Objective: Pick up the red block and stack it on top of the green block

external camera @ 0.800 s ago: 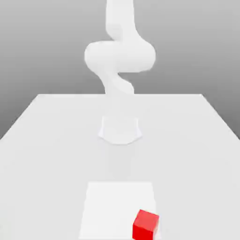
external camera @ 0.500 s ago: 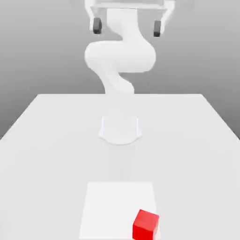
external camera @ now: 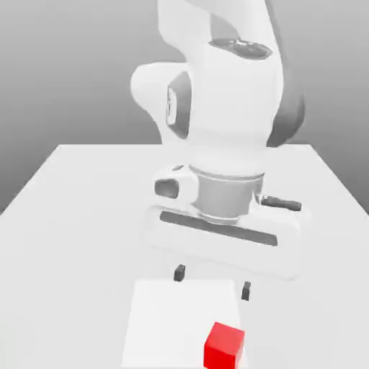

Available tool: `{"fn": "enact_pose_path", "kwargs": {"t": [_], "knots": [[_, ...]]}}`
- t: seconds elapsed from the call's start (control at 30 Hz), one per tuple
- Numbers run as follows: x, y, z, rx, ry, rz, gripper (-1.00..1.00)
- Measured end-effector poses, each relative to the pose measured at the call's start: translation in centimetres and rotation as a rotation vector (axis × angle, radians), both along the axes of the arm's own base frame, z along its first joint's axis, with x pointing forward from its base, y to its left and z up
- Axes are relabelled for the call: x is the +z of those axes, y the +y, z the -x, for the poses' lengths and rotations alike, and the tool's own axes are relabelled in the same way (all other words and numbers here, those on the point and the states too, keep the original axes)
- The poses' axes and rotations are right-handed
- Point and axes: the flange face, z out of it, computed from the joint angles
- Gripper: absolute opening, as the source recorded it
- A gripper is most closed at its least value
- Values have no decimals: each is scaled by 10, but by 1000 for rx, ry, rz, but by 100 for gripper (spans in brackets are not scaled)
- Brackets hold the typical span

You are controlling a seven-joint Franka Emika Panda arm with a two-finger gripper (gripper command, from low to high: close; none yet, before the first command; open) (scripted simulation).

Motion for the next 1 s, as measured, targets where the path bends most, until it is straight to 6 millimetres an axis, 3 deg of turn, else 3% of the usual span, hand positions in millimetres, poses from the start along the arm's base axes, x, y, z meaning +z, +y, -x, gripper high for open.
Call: {"fn": "enact_pose_path", "kwargs": {"t": [0.2,0.23,0.47,0.6,0.63,0.8,0.9,1.0], "knots": [[-86,10,9,-39,64,-44,0],[-100,10,10,-38,66,-44,-100],[-103,10,10,-38,64,-45,-100],[-58,10,10,-39,65,-45,-100],[-49,0,7,-70,65,-45,-100],[-34,-123,-17,-460,57,-58,-100],[-27,-198,-15,-683,51,-65,-100],[-20,-273,0,-906,42,-73,-100]]}}
